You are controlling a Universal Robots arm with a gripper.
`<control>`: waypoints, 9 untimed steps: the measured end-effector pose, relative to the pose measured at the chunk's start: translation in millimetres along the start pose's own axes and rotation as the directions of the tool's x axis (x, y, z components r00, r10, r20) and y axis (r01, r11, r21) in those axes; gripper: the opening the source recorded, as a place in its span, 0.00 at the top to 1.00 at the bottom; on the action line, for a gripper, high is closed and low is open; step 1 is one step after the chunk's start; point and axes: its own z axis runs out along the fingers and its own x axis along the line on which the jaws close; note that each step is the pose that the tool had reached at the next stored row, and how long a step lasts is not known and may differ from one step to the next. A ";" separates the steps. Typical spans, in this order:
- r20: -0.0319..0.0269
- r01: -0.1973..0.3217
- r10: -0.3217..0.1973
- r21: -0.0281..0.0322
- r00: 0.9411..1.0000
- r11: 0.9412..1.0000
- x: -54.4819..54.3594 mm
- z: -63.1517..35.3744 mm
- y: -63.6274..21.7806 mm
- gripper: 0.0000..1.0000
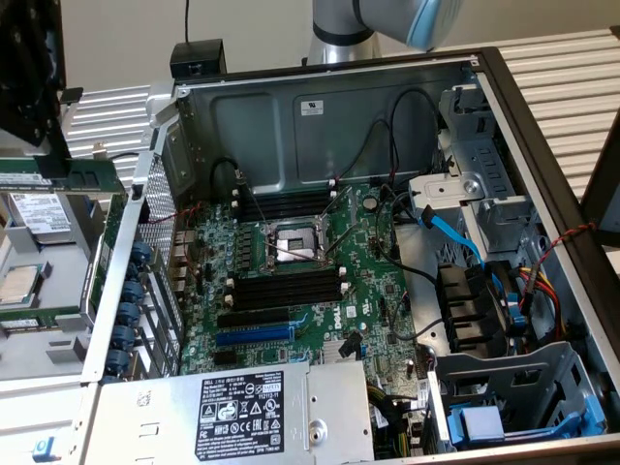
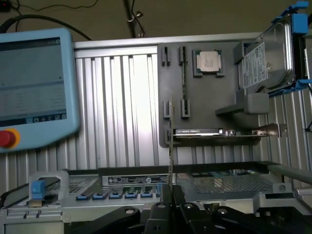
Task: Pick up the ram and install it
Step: 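Insert the ram into the slot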
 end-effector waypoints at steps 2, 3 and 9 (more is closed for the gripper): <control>0.000 0.000 0.000 0.000 1.000 1.000 -0.5 -0.4 -5.7 0.87; 0.000 0.000 0.000 0.000 1.000 1.000 -0.7 -0.6 -8.8 0.87; 0.000 0.000 0.000 0.000 1.000 1.000 -2.4 -2.1 -29.5 0.87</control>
